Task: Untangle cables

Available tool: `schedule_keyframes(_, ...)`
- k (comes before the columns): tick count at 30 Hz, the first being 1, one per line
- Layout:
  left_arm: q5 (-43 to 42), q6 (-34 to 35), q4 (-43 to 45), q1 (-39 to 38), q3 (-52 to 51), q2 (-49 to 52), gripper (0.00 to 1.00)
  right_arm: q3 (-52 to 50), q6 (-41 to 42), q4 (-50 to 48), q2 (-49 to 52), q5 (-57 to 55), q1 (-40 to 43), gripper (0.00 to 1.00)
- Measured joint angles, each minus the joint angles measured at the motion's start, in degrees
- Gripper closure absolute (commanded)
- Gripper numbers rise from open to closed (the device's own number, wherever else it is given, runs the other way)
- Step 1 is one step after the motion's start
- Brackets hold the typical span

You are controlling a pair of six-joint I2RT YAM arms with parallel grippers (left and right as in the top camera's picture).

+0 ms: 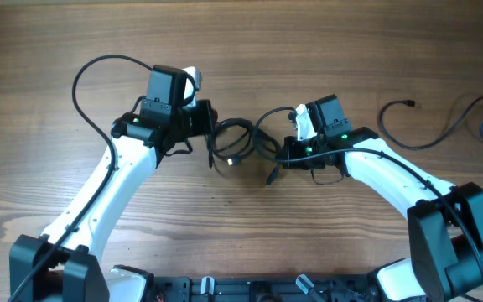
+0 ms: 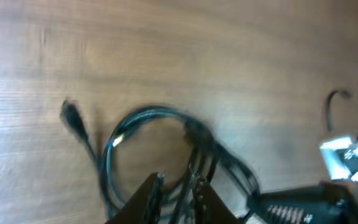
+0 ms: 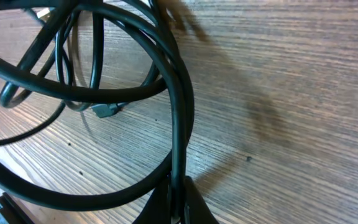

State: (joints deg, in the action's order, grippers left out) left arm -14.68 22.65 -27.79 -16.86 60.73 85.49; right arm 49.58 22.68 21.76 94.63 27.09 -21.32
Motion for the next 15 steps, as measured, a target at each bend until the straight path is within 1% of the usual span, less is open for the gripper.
schedule_keyframes(2,0.2,1.9,1.9,0.0,0.0,0.0,0.83,0.0,0.0,0.0,0.0,-0.2,0.0,0.96)
schedule_keyframes(3,0.2,3.0,1.6,0.0,0.0,0.0,0.84,0.0,0.0,0.0,0.0,-0.2,0.0,0.96)
schedule_keyframes(4,0.2,3.9,0.6,0.0,0.0,0.0,0.85,0.0,0.0,0.0,0.0,-0.2,0.0,0.96)
schedule_keyframes(5,0.4,5.6,-2.6,-0.3,0.1,1.2,0.87,0.0,0.0,0.0,0.0,-0.2,0.0,0.96)
schedule_keyframes(6,0.4,6.2,-3.2,-0.8,0.1,2.6,0.9,0.0,0.0,-0.1,0.0,-0.2,0.0,0.96)
schedule_keyframes(9,-1.9,7.4,-3.8,-3.8,-1.3,11.7,0.96,-0.1,0.0,-0.5,0.0,-0.2,0.0,0.95)
schedule_keyframes(10,-3.3,7.5,-3.9,-4.0,-1.6,14.2,0.96,-0.1,0.0,-0.6,0.0,-0.2,0.0,0.92)
schedule_keyframes(12,-5.9,7.7,-3.8,-3.7,-1.8,19.8,0.96,-0.1,0.2,-1.4,0.0,-2.0,0.0,0.82)
schedule_keyframes(14,-7.5,7.7,-3.9,-2.9,-2.0,21.0,0.96,-0.1,0.3,-1.7,0.0,-3.3,0.0,0.6)
schedule_keyframes(15,-8.0,7.7,-3.9,-1.9,-2.0,21.0,0.96,-0.1,0.1,-1.3,0.0,-3.4,0.0,0.55)
